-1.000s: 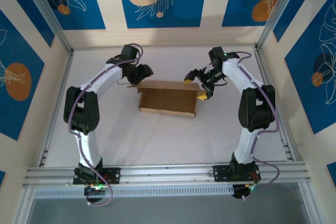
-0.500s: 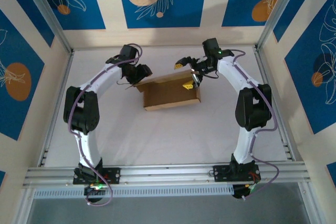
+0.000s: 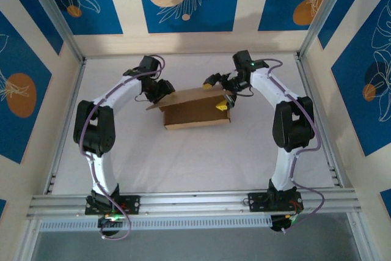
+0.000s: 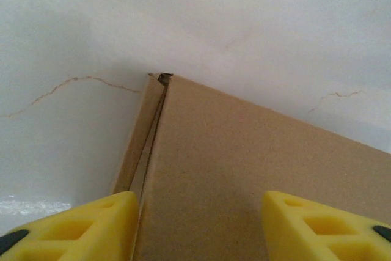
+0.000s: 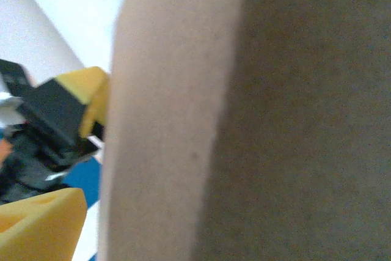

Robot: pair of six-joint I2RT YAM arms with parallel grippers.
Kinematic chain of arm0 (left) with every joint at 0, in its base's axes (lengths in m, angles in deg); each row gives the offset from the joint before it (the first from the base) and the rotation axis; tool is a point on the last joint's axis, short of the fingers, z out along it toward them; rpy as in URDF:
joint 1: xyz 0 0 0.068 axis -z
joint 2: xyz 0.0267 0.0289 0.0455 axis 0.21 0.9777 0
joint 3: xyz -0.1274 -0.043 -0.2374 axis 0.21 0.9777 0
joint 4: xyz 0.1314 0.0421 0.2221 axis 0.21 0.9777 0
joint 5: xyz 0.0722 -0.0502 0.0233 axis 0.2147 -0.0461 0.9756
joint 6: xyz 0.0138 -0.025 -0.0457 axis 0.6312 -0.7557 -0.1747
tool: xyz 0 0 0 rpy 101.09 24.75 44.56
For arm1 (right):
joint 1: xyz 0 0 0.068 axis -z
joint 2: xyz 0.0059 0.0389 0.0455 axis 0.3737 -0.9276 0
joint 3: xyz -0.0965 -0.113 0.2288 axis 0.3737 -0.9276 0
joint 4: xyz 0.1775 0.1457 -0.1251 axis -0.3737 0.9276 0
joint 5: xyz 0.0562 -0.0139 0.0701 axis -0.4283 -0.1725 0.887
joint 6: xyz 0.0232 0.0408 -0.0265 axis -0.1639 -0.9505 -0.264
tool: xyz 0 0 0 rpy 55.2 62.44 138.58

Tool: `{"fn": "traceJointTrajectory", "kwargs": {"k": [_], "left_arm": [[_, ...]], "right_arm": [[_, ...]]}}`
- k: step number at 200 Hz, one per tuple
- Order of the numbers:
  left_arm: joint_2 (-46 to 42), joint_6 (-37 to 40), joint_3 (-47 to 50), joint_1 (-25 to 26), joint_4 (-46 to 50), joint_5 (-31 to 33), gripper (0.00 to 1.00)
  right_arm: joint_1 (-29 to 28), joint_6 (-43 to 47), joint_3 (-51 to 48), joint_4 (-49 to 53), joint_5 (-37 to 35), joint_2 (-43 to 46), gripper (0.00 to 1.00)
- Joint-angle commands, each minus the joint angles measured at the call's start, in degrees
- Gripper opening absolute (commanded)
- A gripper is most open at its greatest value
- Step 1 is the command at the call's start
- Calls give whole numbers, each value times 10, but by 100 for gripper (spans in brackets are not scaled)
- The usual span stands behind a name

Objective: Fold the paper box

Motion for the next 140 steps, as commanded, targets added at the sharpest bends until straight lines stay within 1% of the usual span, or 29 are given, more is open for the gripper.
{"fn": "traceJointTrajectory", "kwargs": {"k": [1,17,27,53,67,99,124,140], "left_arm": [[-19,-19,10,13,-40,-30,50],[-20,-14,11,16,-39,-17,48],[-22,-10,11,17,-33,-7,47],[-25,3,3,17,-18,11,46],[-25,8,0,17,-11,18,46],[-25,11,-2,17,-6,25,46],[-24,9,-1,17,-7,26,46],[-25,10,-3,17,-6,28,46]], "right_arm": [[4,59,-53,-9,7,19,97],[16,55,-95,-55,39,35,100],[21,63,-114,-70,50,48,99],[39,111,-125,-68,66,92,99],[51,130,-118,-40,48,108,99],[73,153,-119,8,34,120,99],[71,170,-121,39,12,128,99],[69,186,-115,67,-23,140,99]]}}
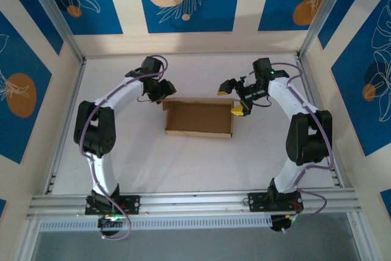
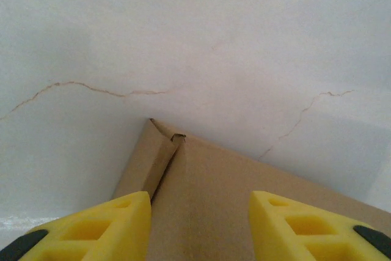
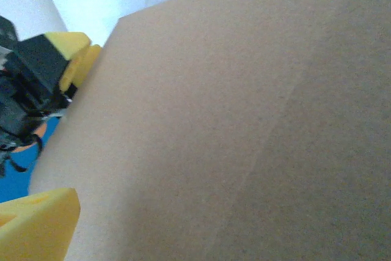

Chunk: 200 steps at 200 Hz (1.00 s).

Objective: Fold the paper box

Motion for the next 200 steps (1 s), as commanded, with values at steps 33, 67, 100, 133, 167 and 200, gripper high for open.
{"fn": "traceJointTrajectory", "kwargs": {"k": [33,67,100,133,167,200], "left_arm": [[-19,9,-16,4,17,12,46],[-25,33,-31,4,20,19,49],[-43,67,-36,4,20,41,51],[-84,106,-10,4,-13,43,52],[-182,272,27,5,-54,30,62],[-283,538,49,52,-70,-32,69]], "right_arm": [[-7,74,24,118,-125,66,99],[11,78,8,122,-201,121,100],[32,63,-23,69,-181,165,92],[34,60,-38,50,-155,144,85],[35,17,-68,2,-141,137,84],[37,-23,-82,-39,-123,120,84]]}}
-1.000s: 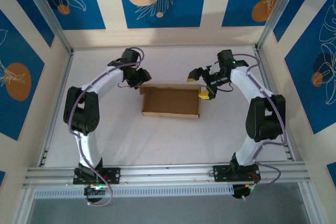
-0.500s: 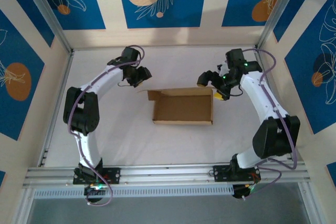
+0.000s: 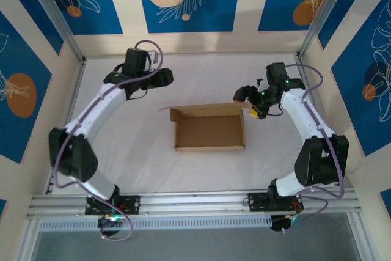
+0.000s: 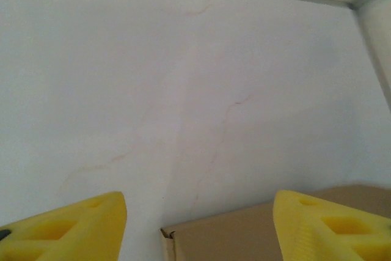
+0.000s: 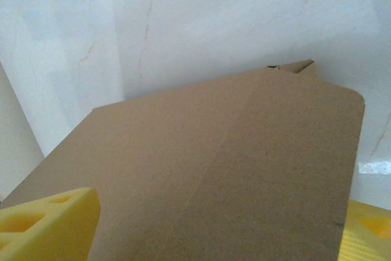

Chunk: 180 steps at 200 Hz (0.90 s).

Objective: Fold the paper box

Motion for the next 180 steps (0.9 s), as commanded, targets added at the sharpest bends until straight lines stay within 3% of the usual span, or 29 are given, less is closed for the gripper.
{"fn": "traceJointTrajectory", "kwargs": {"k": [1,17,31,45,69,100,124,143,159,169,180], "left_arm": [[-63,248,-3,47,-10,-33,69],[-80,384,-1,98,4,-17,70],[-96,534,22,144,20,-59,72],[-96,629,39,198,20,-9,77],[-47,704,8,244,53,62,78],[14,750,-44,256,113,76,75],[40,775,-57,262,115,114,54],[51,792,-55,264,101,148,27],[47,793,-53,265,89,145,7],[44,794,-52,265,82,143,0],[45,801,-55,265,79,149,0]], "right_arm": [[2,-40,-5,-44,32,-15,84],[1,-44,0,-51,41,-32,84],[-1,-43,1,-55,44,-41,84],[-1,-43,-2,-60,46,-47,84],[-1,-40,-6,-68,52,-53,84],[-5,-44,-4,-77,62,-59,84],[-11,-47,5,-79,62,-65,84],[-11,-46,11,-77,68,-65,85],[-10,-41,16,-69,76,-64,94],[-9,-40,16,-68,89,-59,99],[-8,-42,15,-60,92,-52,99]]}}
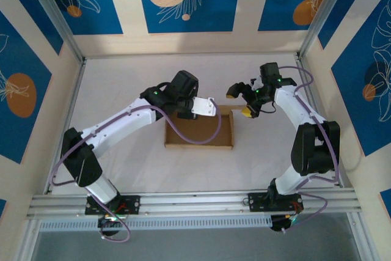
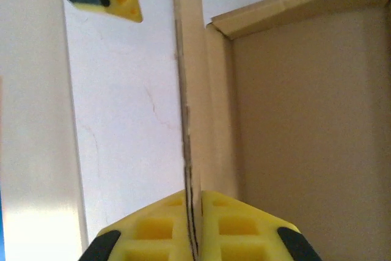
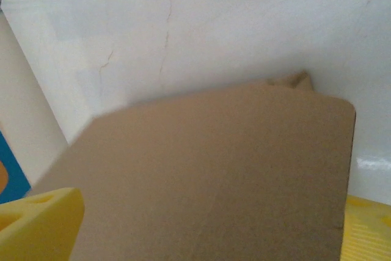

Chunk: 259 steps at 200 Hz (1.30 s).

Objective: Fold the paper box

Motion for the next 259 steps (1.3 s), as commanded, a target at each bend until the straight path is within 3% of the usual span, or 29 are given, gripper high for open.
{"fn": "traceJointTrajectory", "kwargs": {"k": [1,46,58,89,140,188,259], "left_arm": [[-3,32,-20,7,-4,19,0],[14,43,-52,6,28,22,0],[14,43,-52,6,28,19,0],[9,43,-51,5,34,6,0],[7,21,-45,1,22,3,0],[15,-5,-49,0,18,0,0],[3,-43,-33,0,16,-45,0]], "right_arm": [[0,1,17,14,35,13,99],[37,-19,-1,90,-63,55,100],[53,-27,-8,85,-72,69,96],[78,-49,22,55,-6,41,89],[36,-59,116,99,74,-91,84],[18,-104,30,50,131,-61,85],[-20,-224,2,-60,214,-53,84]]}}
